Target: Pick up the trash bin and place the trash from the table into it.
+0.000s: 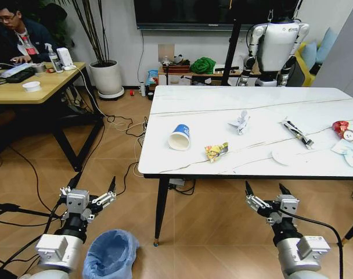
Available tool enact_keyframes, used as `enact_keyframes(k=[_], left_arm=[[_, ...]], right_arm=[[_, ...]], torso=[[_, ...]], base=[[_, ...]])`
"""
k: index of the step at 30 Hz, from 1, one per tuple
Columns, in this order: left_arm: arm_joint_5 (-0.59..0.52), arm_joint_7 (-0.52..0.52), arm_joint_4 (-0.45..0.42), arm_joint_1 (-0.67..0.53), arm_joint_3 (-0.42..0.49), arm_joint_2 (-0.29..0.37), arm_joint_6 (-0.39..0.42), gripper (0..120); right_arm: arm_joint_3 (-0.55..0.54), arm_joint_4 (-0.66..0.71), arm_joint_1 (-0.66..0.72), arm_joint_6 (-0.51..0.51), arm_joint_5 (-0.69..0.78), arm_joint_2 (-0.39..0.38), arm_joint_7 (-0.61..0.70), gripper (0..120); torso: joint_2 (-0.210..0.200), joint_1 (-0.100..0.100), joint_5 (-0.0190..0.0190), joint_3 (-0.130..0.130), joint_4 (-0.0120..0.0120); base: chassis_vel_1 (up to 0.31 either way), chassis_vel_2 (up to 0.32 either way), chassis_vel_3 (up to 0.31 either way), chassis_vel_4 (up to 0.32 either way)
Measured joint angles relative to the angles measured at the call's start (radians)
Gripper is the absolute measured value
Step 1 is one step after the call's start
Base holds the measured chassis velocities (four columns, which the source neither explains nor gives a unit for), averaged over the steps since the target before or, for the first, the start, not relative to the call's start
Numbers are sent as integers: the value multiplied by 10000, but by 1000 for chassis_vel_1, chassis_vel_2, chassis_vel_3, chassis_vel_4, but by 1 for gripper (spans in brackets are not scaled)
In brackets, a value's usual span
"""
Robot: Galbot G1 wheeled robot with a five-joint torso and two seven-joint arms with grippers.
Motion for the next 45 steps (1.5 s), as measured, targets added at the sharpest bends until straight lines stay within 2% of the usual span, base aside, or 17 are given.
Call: enact_keyframes(k=[18, 45], left_arm=[[65, 99, 120, -2, 26, 5, -4, 100], [108, 311, 110, 132, 7, -4, 69, 100]], right_arm=[[-3, -48, 34, 72, -21, 25, -23, 100], [-53, -109, 44, 155, -13, 0, -33, 100]], torso=[[-60, -34, 0, -27, 0], [-1363, -600, 0, -760, 0]], base=[[0, 0, 0, 0], [0, 0, 0, 0]])
